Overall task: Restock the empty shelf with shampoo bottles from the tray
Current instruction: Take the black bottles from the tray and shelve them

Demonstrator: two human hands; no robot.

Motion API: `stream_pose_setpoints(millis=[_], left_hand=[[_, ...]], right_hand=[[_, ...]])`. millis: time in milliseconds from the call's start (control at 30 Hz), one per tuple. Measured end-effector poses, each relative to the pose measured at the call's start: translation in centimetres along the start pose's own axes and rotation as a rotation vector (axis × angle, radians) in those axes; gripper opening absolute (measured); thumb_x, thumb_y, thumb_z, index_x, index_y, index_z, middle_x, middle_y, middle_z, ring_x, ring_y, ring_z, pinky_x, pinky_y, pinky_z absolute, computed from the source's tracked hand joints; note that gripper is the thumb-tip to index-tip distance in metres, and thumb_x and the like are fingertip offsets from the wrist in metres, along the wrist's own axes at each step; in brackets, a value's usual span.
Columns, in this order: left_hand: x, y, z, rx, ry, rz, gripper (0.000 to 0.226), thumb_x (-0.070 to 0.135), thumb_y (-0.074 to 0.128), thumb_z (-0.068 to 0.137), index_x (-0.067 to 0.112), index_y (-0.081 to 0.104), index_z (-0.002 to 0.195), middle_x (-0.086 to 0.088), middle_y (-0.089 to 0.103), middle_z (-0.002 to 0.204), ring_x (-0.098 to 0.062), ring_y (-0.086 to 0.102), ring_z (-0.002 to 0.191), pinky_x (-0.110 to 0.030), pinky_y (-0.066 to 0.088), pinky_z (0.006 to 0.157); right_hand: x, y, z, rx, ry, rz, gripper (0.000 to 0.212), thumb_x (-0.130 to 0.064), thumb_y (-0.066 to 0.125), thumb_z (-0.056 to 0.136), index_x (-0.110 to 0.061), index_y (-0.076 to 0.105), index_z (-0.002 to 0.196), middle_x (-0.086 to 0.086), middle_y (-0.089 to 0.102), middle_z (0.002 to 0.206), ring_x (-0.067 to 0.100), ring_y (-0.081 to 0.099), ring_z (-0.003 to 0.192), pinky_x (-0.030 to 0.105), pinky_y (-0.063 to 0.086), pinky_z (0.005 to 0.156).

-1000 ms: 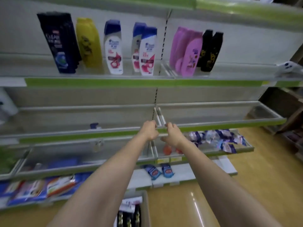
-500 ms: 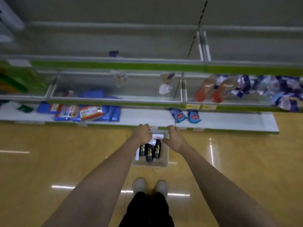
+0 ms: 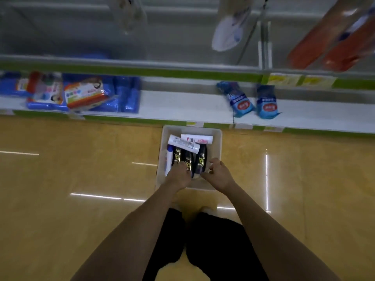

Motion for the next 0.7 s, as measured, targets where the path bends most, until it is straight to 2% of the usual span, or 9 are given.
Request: stream_pose_setpoints(millis=[167, 267, 333, 433, 500, 567, 700], left_hand=[[-5.5, 7.1, 11.5, -0.008, -0.051, -0.054, 0.029, 0.023, 0.044, 0.097, 0.001, 0.052, 0.115, -0.018, 0.059, 0.117, -0.031, 0.056, 0.108, -0.036, 0.045, 0.088], [-8.3, 10.7, 18.3, 0.012, -0.097, -0.075, 0.032, 0.027, 0.046, 0.095, -0.001, 0.053, 0.110, -0.023, 0.058, 0.116, -0.035, 0.057, 0.104, -0.039, 0.047, 0.087], [-9.5, 12.5, 21.9, 0.053, -0.134, -0.081, 0.038, 0.028, 0.046, 0.096, -0.002, 0.048, 0.119, -0.025, 0.052, 0.125, -0.037, 0.054, 0.113, -0.039, 0.044, 0.091], [-10.2, 14.4, 25.5, 0.100, -0.198, -0.125, 0.056, 0.029, 0.046, 0.096, -0.006, 0.028, 0.136, -0.028, 0.036, 0.140, -0.039, 0.044, 0.126, -0.039, 0.039, 0.101], [-10.1, 15.5, 27.3, 0.130, -0.256, -0.147, 0.063, 0.029, 0.048, 0.095, -0.005, 0.019, 0.139, -0.030, 0.021, 0.147, -0.041, 0.035, 0.132, -0.041, 0.036, 0.105], [-9.7, 16.5, 28.1, 0.171, -0.323, -0.156, 0.064, 0.026, 0.054, 0.093, -0.004, 0.018, 0.138, -0.030, 0.006, 0.150, -0.041, 0.026, 0.135, -0.041, 0.032, 0.107], [-9.6, 17.8, 28.5, 0.234, -0.337, -0.175, 0.060, 0.020, 0.060, 0.089, -0.003, 0.024, 0.131, -0.024, 0.013, 0.146, -0.038, 0.024, 0.132, -0.039, 0.031, 0.107]], right_hand=[[5.8, 7.4, 11.8, 0.007, 0.013, 0.000, 0.053, -0.022, 0.065, 0.086, 0.001, 0.043, 0.128, 0.017, 0.032, 0.146, 0.032, 0.052, 0.117, 0.030, 0.042, 0.090], [9.5, 11.3, 19.2, 0.009, 0.073, 0.005, 0.045, -0.032, 0.065, 0.082, -0.001, 0.053, 0.114, 0.019, 0.048, 0.136, 0.031, 0.056, 0.110, 0.029, 0.043, 0.084], [11.3, 13.0, 23.1, 0.051, 0.090, 0.021, 0.053, -0.037, 0.064, 0.082, -0.002, 0.050, 0.120, 0.020, 0.048, 0.135, 0.033, 0.054, 0.114, 0.034, 0.045, 0.091], [12.3, 14.1, 26.5, 0.145, 0.121, 0.049, 0.070, -0.039, 0.063, 0.085, 0.000, 0.034, 0.135, 0.023, 0.031, 0.144, 0.036, 0.036, 0.131, 0.038, 0.034, 0.106], [13.2, 14.6, 28.6, 0.202, 0.198, 0.076, 0.076, -0.038, 0.065, 0.085, 0.002, 0.027, 0.137, 0.025, 0.027, 0.143, 0.038, 0.029, 0.133, 0.038, 0.028, 0.108], [14.1, 15.2, 29.8, 0.255, 0.277, 0.123, 0.078, -0.035, 0.069, 0.082, 0.002, 0.027, 0.136, 0.025, 0.026, 0.142, 0.038, 0.027, 0.132, 0.038, 0.026, 0.108], [15.6, 16.1, 30.4, 0.272, 0.318, 0.140, 0.079, -0.034, 0.073, 0.078, 0.002, 0.030, 0.133, 0.019, 0.028, 0.139, 0.034, 0.027, 0.132, 0.044, 0.030, 0.106]])
Point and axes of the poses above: each hand's wrist, its own z-axis towards the middle knuckle, its own y-axis out of the palm, x = y × z, the point moved 5 cm from there along z, towards the middle knuckle
